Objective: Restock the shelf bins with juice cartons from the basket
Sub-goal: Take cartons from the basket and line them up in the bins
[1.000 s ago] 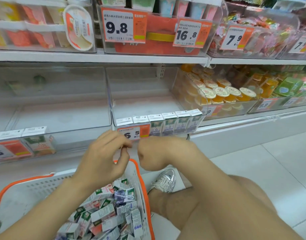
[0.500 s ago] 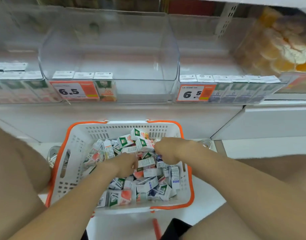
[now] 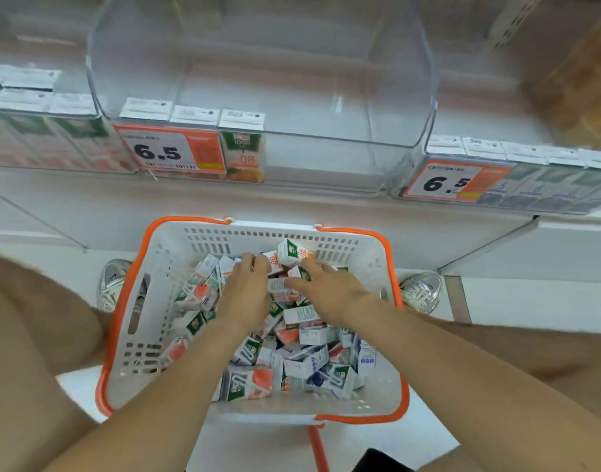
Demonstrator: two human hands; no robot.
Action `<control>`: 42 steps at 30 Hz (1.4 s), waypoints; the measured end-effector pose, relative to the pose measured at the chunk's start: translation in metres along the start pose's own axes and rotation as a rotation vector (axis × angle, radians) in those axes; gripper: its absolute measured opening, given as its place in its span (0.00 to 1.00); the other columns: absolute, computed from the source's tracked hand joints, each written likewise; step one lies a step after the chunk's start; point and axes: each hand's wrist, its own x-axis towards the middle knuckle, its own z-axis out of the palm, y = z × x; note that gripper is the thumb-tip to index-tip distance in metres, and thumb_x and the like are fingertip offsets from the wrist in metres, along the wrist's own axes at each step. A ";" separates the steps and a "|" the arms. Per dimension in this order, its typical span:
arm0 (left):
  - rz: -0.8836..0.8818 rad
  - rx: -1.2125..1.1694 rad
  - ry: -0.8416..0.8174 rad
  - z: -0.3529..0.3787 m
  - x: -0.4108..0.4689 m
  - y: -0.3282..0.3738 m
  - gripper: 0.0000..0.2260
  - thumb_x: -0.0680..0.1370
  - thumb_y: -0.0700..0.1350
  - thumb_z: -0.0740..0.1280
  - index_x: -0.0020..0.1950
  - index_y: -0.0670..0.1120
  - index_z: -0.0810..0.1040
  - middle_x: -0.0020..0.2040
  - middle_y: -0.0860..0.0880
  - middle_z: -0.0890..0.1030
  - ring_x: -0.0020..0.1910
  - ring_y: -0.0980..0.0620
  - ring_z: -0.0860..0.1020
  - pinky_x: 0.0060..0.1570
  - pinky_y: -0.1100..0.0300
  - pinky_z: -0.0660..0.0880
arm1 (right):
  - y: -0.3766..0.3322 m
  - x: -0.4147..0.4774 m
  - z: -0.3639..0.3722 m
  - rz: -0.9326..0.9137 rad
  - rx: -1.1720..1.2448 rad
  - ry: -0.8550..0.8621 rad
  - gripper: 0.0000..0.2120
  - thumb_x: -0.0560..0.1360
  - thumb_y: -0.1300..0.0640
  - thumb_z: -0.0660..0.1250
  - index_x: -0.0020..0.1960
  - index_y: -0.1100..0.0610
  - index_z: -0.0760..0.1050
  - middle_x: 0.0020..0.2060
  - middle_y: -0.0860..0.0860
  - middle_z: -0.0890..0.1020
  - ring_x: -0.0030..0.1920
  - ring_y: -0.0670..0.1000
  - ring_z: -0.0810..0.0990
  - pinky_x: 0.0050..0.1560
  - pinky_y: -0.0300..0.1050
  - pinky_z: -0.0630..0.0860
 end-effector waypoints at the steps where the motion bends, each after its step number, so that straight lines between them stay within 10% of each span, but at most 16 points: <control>1: -0.001 -0.043 0.002 0.000 0.004 -0.001 0.24 0.75 0.34 0.71 0.69 0.46 0.70 0.65 0.45 0.69 0.61 0.42 0.72 0.58 0.45 0.77 | -0.004 0.001 0.000 0.008 -0.008 0.017 0.39 0.77 0.69 0.67 0.80 0.44 0.58 0.78 0.59 0.54 0.76 0.69 0.65 0.61 0.60 0.77; 7: -0.061 0.010 -0.063 0.002 0.023 -0.008 0.29 0.78 0.39 0.71 0.78 0.45 0.66 0.71 0.43 0.70 0.69 0.39 0.70 0.66 0.45 0.73 | -0.008 0.008 0.005 0.034 -0.047 0.112 0.34 0.75 0.66 0.69 0.76 0.50 0.59 0.72 0.62 0.61 0.68 0.67 0.70 0.65 0.59 0.73; 13: -0.068 0.245 -0.078 -0.012 0.029 -0.002 0.21 0.80 0.50 0.72 0.68 0.43 0.72 0.64 0.42 0.70 0.62 0.40 0.72 0.63 0.50 0.72 | 0.025 -0.007 -0.011 0.180 0.436 0.213 0.25 0.73 0.49 0.75 0.66 0.51 0.72 0.56 0.53 0.73 0.53 0.57 0.78 0.51 0.51 0.78; 19: -0.229 -0.245 -0.052 -0.036 0.015 -0.005 0.24 0.69 0.49 0.81 0.61 0.44 0.79 0.58 0.47 0.69 0.49 0.47 0.76 0.51 0.55 0.76 | 0.024 -0.039 -0.060 0.187 0.680 0.379 0.14 0.73 0.48 0.73 0.56 0.52 0.76 0.45 0.49 0.79 0.44 0.52 0.78 0.38 0.44 0.73; 27: 0.056 -0.616 -0.286 -0.146 -0.020 0.027 0.24 0.72 0.33 0.77 0.59 0.58 0.84 0.56 0.50 0.83 0.37 0.55 0.81 0.38 0.57 0.80 | 0.008 -0.096 -0.151 0.028 0.305 0.352 0.28 0.76 0.31 0.68 0.58 0.55 0.79 0.44 0.48 0.80 0.53 0.54 0.73 0.45 0.50 0.73; 34: 0.160 -0.718 -0.053 -0.251 -0.048 0.050 0.21 0.76 0.33 0.75 0.62 0.56 0.84 0.59 0.58 0.85 0.61 0.55 0.81 0.62 0.56 0.79 | 0.011 -0.129 -0.200 0.024 0.299 0.609 0.27 0.77 0.29 0.64 0.57 0.51 0.85 0.26 0.43 0.73 0.34 0.41 0.71 0.38 0.45 0.72; 39: 0.185 -0.735 0.062 -0.299 -0.059 0.055 0.17 0.76 0.38 0.78 0.62 0.48 0.81 0.53 0.52 0.87 0.55 0.51 0.85 0.60 0.55 0.81 | -0.009 -0.117 -0.213 0.036 0.394 0.832 0.30 0.77 0.26 0.53 0.58 0.45 0.83 0.49 0.44 0.87 0.50 0.50 0.82 0.50 0.51 0.79; 42: 0.197 -0.672 0.094 -0.326 -0.061 0.048 0.13 0.79 0.40 0.75 0.61 0.50 0.81 0.54 0.52 0.87 0.54 0.52 0.85 0.59 0.53 0.81 | -0.022 -0.111 -0.222 0.024 0.476 1.012 0.25 0.79 0.28 0.57 0.57 0.46 0.81 0.46 0.42 0.85 0.47 0.47 0.81 0.48 0.49 0.77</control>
